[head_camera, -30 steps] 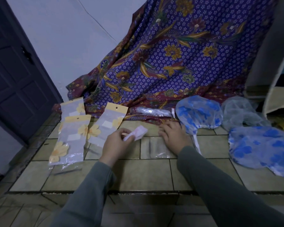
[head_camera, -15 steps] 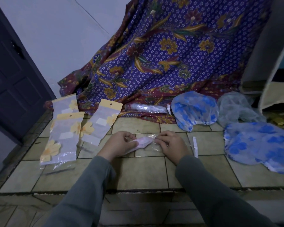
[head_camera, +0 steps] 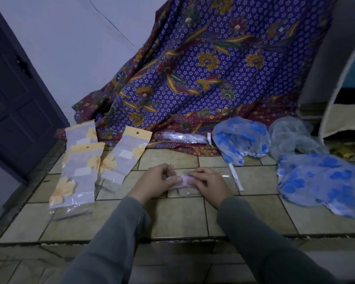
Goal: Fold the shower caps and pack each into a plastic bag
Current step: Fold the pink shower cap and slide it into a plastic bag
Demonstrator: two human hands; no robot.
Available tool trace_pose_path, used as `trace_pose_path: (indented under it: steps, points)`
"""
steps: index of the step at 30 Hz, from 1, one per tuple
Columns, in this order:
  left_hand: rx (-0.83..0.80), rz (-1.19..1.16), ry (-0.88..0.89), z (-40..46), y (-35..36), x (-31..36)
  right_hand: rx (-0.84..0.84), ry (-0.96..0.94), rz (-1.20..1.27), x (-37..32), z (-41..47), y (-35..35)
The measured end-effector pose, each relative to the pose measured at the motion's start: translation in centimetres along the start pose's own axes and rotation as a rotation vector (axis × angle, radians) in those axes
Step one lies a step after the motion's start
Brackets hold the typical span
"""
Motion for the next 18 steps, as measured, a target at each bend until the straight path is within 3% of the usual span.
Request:
trace_pose_path:
  steps: [4, 8, 12, 16, 18]
  points:
    - [0.091, 0.171, -0.160, -1.0, -1.8, -1.8, 0.072, 0.091, 0.033, 0.6, 0.0, -0.3]
    - [0.105, -0.131, -0.105, -0.6, 0.0, -1.4, 0.050, 0.058, -0.039, -0.7, 0.3, 1.2]
    - [0.203, -0.255, -0.056, 0.1, 1.4, -0.9, 0.014, 0.003, -0.123, -2.2, 0.6, 2.1]
    - [0.292, -0.250, -0.068, -0.1, 1.0, -1.5, 0.071, 0.040, -0.553, -2.0, 0.0, 0.3]
    - [0.304, -0.269, -0.066, 0.0, 1.1, -1.7, 0.030, 0.123, -0.577, -1.4, -0.5, 0.0]
Point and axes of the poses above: each hand's wrist, its own z-axis towards the middle knuckle, its own y-axis out of the palm, x = y × z, the point moved 6 cm from there along z, towards the middle knuckle, and after that the axes turned 9 degrees about -x, right-handed, at the moved point
